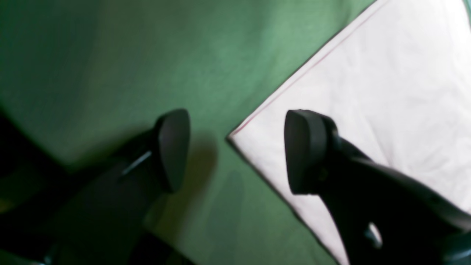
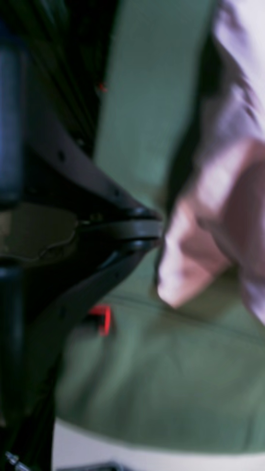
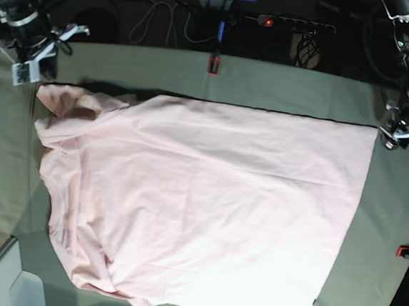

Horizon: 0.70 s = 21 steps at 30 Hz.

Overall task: Layout the t-shirt on the table in an organized manner, then fold the t-shirt properly
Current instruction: 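Release the t-shirt and raise both grippers away, then grasp the t-shirt corner with the right gripper and pull it up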

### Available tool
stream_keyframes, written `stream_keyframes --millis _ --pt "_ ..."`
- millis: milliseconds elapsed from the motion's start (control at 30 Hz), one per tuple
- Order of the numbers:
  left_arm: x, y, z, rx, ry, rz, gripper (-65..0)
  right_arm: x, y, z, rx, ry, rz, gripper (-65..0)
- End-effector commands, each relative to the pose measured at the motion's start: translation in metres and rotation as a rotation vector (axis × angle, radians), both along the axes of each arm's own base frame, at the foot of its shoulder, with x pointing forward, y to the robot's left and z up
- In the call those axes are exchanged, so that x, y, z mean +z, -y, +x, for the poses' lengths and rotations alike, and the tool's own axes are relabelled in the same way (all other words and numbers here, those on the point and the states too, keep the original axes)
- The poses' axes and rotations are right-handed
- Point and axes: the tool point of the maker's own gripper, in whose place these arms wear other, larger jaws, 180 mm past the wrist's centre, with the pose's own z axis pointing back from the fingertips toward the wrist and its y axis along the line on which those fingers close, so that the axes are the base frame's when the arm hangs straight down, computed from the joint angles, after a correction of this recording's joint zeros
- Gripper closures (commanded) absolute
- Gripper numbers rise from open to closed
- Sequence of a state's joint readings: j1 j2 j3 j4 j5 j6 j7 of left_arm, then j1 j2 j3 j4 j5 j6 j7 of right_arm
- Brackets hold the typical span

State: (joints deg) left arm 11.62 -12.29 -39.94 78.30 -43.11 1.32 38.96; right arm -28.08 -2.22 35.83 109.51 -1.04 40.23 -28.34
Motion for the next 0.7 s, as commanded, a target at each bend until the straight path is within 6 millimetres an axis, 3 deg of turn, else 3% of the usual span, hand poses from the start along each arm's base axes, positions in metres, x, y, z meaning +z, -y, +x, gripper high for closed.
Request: stream_keyframes --millis 0,67,233,333,433,667 --pt "0.013 -0.008 0.008 -0.002 0.037 0.028 -39.3 0.003 0.007 0.011 -0.014 0.039 0.006 0.0" --pt "0.015 -0.007 0.013 -0.005 0.044 0.024 -39.3 -0.008 0.019 0.019 -0.026 0.026 0.014 -2.4" --pt "0.014 -0.008 0.010 -0.001 0.041 0.027 -39.3 -0.033 0.043 0.041 -0.049 -0.007 0.047 -24.5" --pt "0.014 -0.009 0.010 0.001 0.040 0.027 -39.3 -0.044 0.050 0.046 -0.062 -0.026 0.066 -33.4" --pt "0.014 -0.008 0.010 0.001 0.039 0.026 -39.3 -0.052 0.053 0.054 -0.068 -0.035 0.088 -35.0" --pt "0.013 -0.008 0.009 0.003 0.039 0.024 -39.3 -0.074 0.049 0.048 -0.090 -0.080 0.142 -35.0"
